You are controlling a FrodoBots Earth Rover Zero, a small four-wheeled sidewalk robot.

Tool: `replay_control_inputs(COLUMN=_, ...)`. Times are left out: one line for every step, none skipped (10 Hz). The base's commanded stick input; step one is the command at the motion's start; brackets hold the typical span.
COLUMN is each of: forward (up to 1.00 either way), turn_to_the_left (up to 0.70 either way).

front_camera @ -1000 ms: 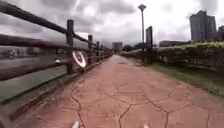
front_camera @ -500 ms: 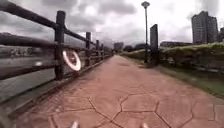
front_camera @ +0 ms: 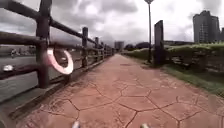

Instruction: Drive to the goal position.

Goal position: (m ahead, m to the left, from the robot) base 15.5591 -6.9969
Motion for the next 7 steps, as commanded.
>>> replay_control_inputs(forward=1.00, turn_to_the_left=-0.27)
replay_control_inputs(forward=1.00, turn_to_the_left=-0.27)
replay_control_inputs(forward=1.00, turn_to_the_left=-0.27)
replay_control_inputs(forward=1.00, turn_to_the_left=-0.27)
replay_control_inputs(forward=1.00, turn_to_the_left=-0.27)
replay_control_inputs(forward=1.00, turn_to_the_left=-0.27)
replay_control_inputs(forward=1.00, turn_to_the_left=-0.27)
